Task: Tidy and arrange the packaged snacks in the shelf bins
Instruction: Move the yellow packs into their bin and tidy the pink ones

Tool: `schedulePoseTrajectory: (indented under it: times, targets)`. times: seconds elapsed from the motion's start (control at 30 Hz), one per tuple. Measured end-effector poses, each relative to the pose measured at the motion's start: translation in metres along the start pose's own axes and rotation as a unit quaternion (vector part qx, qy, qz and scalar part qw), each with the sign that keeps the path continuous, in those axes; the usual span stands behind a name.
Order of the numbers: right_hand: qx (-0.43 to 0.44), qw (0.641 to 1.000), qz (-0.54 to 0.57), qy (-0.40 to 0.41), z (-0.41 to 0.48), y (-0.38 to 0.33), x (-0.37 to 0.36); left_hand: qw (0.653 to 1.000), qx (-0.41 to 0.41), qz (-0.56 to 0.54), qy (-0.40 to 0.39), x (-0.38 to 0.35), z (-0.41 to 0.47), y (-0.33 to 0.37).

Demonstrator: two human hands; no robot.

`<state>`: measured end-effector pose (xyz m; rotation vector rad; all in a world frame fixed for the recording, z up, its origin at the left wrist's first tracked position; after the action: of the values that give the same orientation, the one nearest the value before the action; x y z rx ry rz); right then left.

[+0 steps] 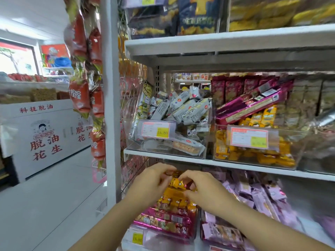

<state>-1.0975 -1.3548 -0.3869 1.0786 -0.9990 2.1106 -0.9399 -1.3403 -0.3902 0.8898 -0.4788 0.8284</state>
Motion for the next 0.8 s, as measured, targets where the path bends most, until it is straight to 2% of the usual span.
schedulePoseTrajectory:
  times: [0.17, 0.37, 0.47, 0.53, 0.63, 0.73, 0.8]
  targets:
    - [0.038, 0.998, 0.028, 0.046, -0.027, -0.017, 0.090, 0.988, -0.122, -0.041, 0.089, 0.039, 0.010, 0.084]
    - [0.061, 0.982, -0.012, 0.176, -0.032, 0.006, 0.202, 0.971, -0.180, -0.040, 0.150, 0.045, 0.042, 0.140]
    - [0.041, 0.979, -0.066, 0.187, -0.019, 0.036, 0.234, 0.969, -0.192, -0.021, 0.152, 0.026, 0.060, 0.146]
    - [0.029, 0.979, -0.135, 0.153, -0.004, 0.054, 0.246, 0.968, -0.203, -0.001, 0.147, 0.012, 0.070, 0.147]
    - [0.022, 0.969, -0.241, 0.051, 0.024, 0.072, 0.243, 0.960, -0.225, 0.029, 0.162, -0.005, 0.081, 0.147]
    - [-0.009, 0.955, -0.292, -0.052, 0.050, 0.090, 0.231, 0.952, -0.227, 0.040, 0.203, -0.011, 0.083, 0.147]
    - [-0.018, 0.944, -0.319, -0.086, 0.063, 0.099, 0.225, 0.947, -0.235, 0.036, 0.214, -0.013, 0.083, 0.144]
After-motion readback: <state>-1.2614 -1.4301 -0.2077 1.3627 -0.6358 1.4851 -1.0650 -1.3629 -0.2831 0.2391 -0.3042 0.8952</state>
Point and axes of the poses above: each hand's wrist, its own z-axis towards the middle knuckle, its own x-axis out of the back of the hand, y = z × x, the point moved 4 cm from there along z, towards the middle knuckle, and after that the axes turned 9 degrees about y, right-handed, at the moved point
